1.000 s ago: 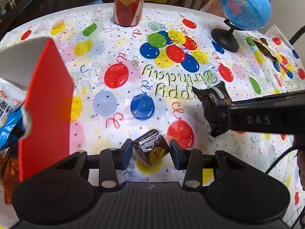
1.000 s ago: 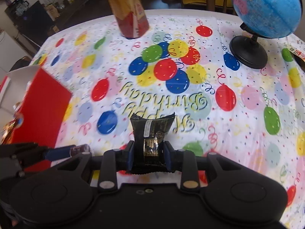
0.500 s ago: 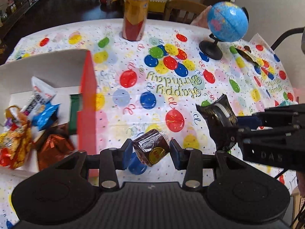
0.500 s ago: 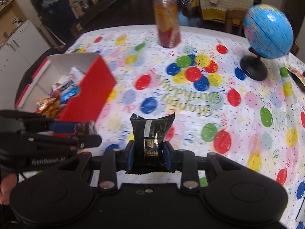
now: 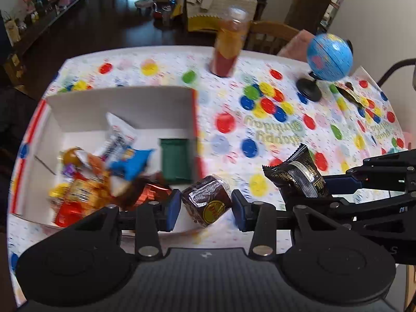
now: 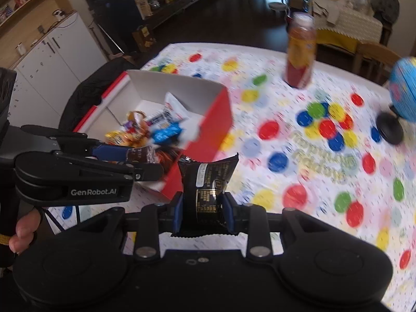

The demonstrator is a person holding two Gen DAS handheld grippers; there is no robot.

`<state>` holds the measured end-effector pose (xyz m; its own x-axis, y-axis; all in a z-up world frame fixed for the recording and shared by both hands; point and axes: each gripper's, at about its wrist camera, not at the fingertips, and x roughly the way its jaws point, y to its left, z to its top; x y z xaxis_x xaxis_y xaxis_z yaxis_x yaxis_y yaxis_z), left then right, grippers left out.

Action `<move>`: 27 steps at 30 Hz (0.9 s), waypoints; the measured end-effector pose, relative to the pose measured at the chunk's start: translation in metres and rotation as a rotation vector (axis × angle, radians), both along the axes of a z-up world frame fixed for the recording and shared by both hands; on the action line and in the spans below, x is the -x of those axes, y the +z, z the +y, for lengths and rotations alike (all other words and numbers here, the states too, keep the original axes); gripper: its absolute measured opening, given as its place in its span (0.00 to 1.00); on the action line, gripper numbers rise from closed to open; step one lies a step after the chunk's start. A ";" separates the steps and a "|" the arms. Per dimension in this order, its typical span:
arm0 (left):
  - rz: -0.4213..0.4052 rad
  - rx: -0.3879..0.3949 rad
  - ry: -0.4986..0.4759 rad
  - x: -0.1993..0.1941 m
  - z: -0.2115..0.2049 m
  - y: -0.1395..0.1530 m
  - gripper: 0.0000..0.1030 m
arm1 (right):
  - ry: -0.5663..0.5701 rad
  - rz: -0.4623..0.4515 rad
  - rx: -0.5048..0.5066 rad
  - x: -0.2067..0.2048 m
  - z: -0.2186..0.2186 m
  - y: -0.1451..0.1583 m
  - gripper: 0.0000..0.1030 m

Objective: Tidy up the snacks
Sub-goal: 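Carry the dark packet and brown candy over the red box with both tools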

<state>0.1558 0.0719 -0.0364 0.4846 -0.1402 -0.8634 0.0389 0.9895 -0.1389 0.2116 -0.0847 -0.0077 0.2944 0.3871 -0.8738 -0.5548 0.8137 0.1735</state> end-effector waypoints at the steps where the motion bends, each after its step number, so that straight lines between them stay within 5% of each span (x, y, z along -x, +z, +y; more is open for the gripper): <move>1: -0.003 -0.003 0.005 -0.001 0.008 0.002 0.40 | 0.005 -0.004 -0.002 -0.001 0.008 0.001 0.29; 11: -0.023 -0.063 0.073 -0.013 0.095 0.009 0.40 | 0.019 -0.017 0.002 -0.019 0.082 -0.003 0.29; 27: 0.089 -0.125 0.065 -0.057 0.173 -0.048 0.40 | -0.086 0.060 0.104 -0.051 0.148 -0.063 0.29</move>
